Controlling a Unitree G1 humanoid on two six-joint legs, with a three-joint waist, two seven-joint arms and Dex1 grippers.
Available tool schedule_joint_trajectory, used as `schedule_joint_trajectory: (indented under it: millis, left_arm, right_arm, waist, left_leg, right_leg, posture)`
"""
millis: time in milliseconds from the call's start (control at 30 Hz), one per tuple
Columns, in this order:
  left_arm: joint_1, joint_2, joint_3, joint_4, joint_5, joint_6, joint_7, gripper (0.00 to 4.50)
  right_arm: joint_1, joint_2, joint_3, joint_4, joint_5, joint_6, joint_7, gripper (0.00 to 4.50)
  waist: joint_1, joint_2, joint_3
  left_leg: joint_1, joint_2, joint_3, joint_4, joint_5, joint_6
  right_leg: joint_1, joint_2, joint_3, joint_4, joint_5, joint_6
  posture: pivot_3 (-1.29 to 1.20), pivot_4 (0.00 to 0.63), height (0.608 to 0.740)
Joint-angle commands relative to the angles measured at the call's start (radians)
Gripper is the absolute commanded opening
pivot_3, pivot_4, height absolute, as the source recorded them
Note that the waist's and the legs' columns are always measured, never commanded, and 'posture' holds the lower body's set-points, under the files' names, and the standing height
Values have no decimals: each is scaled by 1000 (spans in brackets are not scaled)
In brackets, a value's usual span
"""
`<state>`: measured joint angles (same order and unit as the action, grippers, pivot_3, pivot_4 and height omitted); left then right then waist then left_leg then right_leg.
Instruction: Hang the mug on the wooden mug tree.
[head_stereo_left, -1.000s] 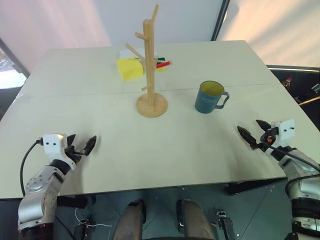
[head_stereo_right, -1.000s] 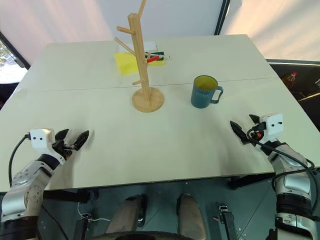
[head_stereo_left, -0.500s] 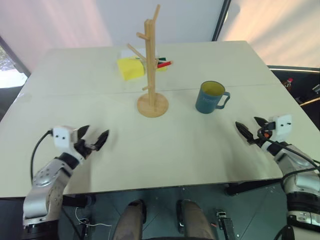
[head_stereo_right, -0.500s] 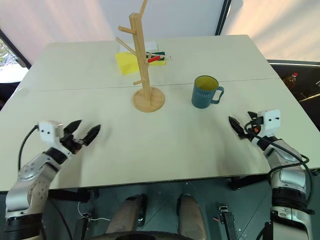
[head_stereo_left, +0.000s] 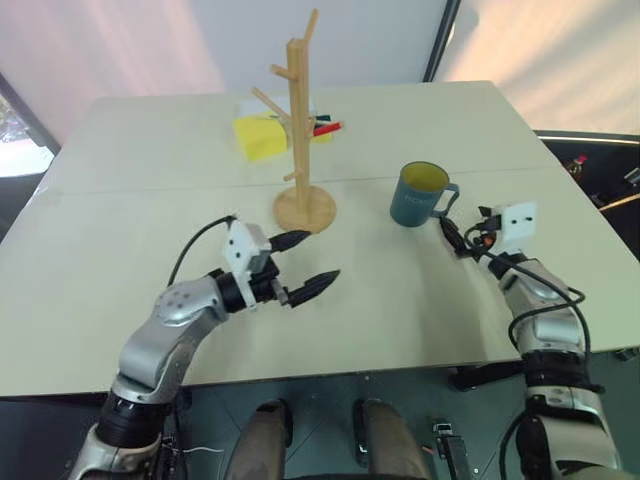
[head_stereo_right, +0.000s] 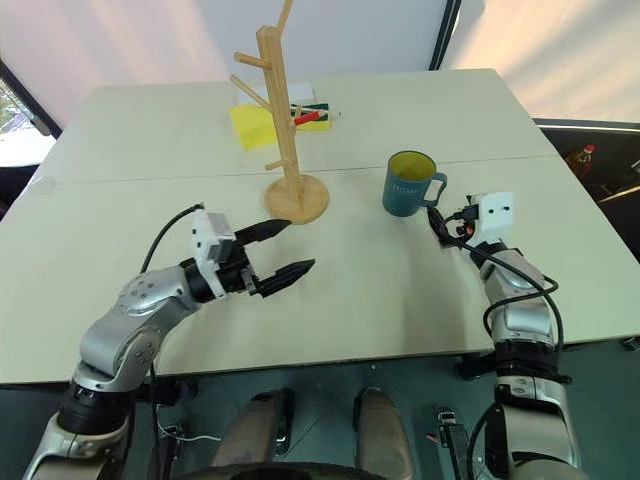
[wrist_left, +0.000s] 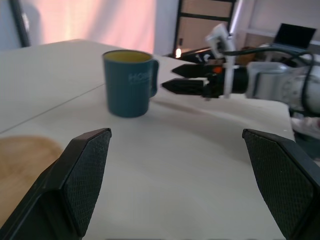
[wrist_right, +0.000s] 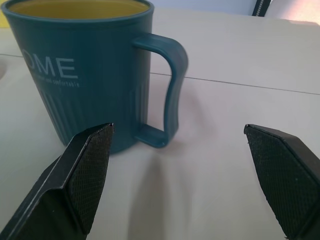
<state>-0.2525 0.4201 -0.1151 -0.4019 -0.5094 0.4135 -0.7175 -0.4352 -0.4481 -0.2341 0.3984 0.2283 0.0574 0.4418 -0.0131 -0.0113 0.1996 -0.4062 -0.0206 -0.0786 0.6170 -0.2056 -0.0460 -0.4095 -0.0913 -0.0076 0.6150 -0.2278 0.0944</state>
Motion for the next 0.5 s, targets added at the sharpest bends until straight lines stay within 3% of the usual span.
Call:
schedule_joint_trajectory:
  millis: [33, 500]
  left_arm:
    - [-32, -2, -29, -42, 9, 6, -8, 4500]
    - [-45, -17, -22, -45, 10, 14, 9, 4500]
  right_arm:
    - [-46, 1, -6, 46, -19, -47, -24, 4333]
    - [-189, 6, 0, 314, -45, -149, -50, 4333]
  waist:
    - [0, 0, 0]
    - [-4, 0, 0]
  left_leg:
    - [0, 0, 0, 0, 0, 0]
    - [1, 0, 0, 0, 0, 0]
  right_leg:
    - [0, 0, 0, 0, 0, 0]
    - [0, 1, 1, 1, 0, 0]
  posture:
    - [0, 150, 740]
    - [0, 150, 740]
